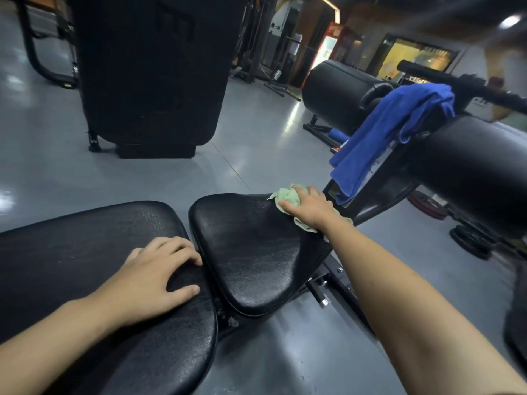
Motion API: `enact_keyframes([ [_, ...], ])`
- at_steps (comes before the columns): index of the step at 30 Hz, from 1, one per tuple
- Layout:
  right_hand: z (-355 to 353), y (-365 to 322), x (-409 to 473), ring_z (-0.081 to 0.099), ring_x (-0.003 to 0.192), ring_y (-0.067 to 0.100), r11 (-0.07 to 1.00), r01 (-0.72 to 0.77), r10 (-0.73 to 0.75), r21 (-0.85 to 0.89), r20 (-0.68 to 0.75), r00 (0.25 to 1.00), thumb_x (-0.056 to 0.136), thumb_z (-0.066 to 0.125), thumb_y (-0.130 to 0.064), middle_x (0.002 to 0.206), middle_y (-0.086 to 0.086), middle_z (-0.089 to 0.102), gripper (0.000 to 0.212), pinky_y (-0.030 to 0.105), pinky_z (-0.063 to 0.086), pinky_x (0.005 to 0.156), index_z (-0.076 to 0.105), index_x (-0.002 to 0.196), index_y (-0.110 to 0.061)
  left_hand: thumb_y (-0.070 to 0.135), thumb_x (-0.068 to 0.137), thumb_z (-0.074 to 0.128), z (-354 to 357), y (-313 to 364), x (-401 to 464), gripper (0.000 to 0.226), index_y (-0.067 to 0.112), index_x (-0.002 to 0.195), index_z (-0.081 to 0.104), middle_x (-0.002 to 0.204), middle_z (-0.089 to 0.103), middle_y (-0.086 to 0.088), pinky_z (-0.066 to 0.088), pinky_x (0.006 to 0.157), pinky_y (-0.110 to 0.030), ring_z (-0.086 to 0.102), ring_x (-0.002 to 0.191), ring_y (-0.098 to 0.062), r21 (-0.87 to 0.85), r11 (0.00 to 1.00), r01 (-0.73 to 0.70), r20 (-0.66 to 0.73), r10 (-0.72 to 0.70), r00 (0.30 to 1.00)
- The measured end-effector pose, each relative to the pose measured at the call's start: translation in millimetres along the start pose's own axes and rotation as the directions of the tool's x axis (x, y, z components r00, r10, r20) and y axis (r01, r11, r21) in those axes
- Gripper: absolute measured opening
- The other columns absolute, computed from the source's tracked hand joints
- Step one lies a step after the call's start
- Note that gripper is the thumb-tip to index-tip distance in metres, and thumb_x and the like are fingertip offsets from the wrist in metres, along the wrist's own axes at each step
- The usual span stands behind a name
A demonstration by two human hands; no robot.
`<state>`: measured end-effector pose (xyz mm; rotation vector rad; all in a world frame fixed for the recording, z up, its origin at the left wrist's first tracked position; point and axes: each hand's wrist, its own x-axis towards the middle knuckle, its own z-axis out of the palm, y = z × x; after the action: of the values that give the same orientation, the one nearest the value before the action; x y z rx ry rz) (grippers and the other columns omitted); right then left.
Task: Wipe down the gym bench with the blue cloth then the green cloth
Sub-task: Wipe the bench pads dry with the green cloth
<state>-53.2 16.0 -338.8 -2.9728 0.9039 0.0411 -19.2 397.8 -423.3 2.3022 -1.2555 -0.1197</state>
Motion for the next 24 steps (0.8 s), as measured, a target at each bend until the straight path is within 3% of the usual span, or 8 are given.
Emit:
enact_keyframes([
  [8, -3, -24, 28, 0.039, 0.134, 0.032, 0.989, 0.12, -0.114, -0.088, 0.072, 0.991, 0.089, 0.028, -0.076, 0.146, 0.006, 0.042, 0.078, 0.052, 0.032, 0.108, 0.039, 0.149, -0.027, 0.078, 0.077, 0.041, 0, -4, 1, 0.046, 0.054, 0.115, 0.046, 0.129, 0.03, 0.04, 0.03, 0.102, -0.033, 0.021, 0.13, 0.009, -0.026, 0.999, -0.029, -0.002, 0.029, 1.0],
  [12, 6, -66, 25, 0.047, 0.13, 0.031, 0.954, 0.279, -0.268, -0.109, 0.111, 0.957, 0.092, 0.03, -0.071, 0.14, 0.008, 0.05, 0.073, 0.046, 0.035, 0.104, 0.045, 0.146, -0.024, 0.079, 0.076, 0.04, -2, -4, 2, 0.048, 0.054, 0.116, 0.046, 0.13, 0.029, 0.04, 0.03, 0.101, -0.033, 0.02, 0.13, 0.01, -0.018, 0.999, -0.03, 0.011, 0.03, 0.999],
  [18, 21, -124, 14, 0.045, 0.133, 0.029, 0.922, 0.383, -0.372, -0.055, 0.152, 0.916, 0.093, 0.035, -0.07, 0.145, 0.007, 0.045, 0.074, 0.044, 0.038, 0.105, 0.036, 0.15, -0.024, 0.077, 0.077, 0.041, -2, -2, -1, 0.049, 0.052, 0.118, 0.046, 0.13, 0.03, 0.039, 0.031, 0.104, -0.034, 0.021, 0.13, 0.009, -0.024, 0.999, -0.028, 0.002, 0.028, 1.0],
  [24, 19, -119, 10, 0.04, 0.139, 0.027, 0.914, 0.4, -0.386, -0.067, 0.159, 0.909, 0.09, 0.035, -0.075, 0.152, 0.005, 0.04, 0.08, 0.045, 0.035, 0.108, 0.028, 0.154, -0.028, 0.077, 0.077, 0.042, -1, -2, -2, 0.047, 0.053, 0.118, 0.046, 0.13, 0.03, 0.04, 0.03, 0.104, -0.033, 0.021, 0.131, 0.01, -0.012, 1.0, -0.027, -0.008, 0.027, 1.0],
])
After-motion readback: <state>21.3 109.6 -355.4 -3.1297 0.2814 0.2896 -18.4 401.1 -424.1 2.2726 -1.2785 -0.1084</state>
